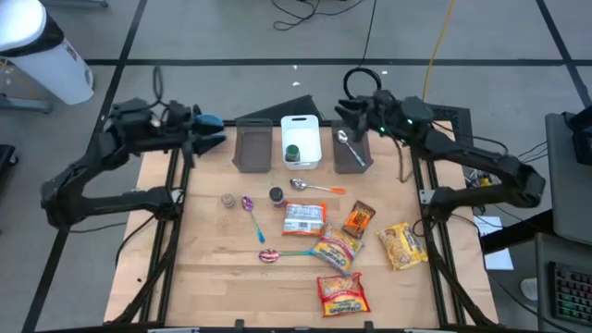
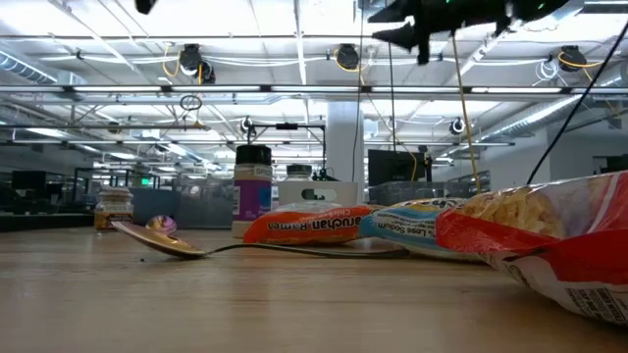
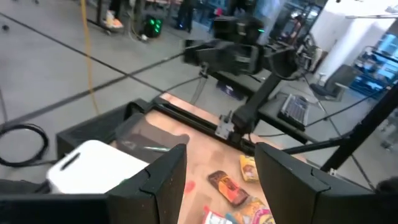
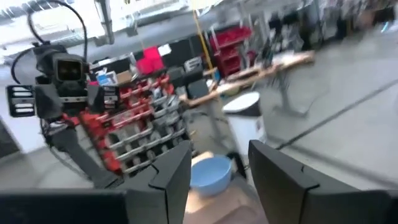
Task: Pick & Place Food Item
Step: Put the orange seasoning pack into the white bin
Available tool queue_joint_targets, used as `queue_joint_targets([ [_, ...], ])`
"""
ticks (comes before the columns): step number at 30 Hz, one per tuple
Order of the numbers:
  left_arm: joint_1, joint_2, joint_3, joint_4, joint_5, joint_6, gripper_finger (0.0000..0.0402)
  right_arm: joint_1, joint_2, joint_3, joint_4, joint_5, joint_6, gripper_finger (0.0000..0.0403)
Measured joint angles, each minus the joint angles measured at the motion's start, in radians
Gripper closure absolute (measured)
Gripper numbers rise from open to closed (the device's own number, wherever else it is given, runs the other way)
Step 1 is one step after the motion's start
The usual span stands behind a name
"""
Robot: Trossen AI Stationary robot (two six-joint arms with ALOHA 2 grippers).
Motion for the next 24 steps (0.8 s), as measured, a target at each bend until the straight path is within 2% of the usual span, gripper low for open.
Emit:
queue_joint_targets([
  [8,0.062,-0.080,0.000,-0.209,0.020,0.004,0.0201,0.288,-0.151,0.000,-0.221,0.343,-0.109,0.0262],
  [13,0.065,-0.089,0.000,-0.364,0.054,0.046,0.0201,0.503,-0.139,0.000,-0.305,0.592,-0.119,0.0262],
  [16,0.065,-0.095,-0.015,-0.380,0.063,0.036,0.0201,0.593,-0.105,0.000,-0.342,0.709,-0.119,0.0262],
  [19,0.060,-0.120,-0.067,-0.356,0.082,0.007,0.0201,0.642,-0.060,0.000,-0.339,0.755,-0.118,0.0262],
  [24,0.034,-0.186,-0.216,-0.315,0.084,-0.108,0.0201,0.678,0.002,0.000,-0.332,0.756,-0.063,0.0262],
])
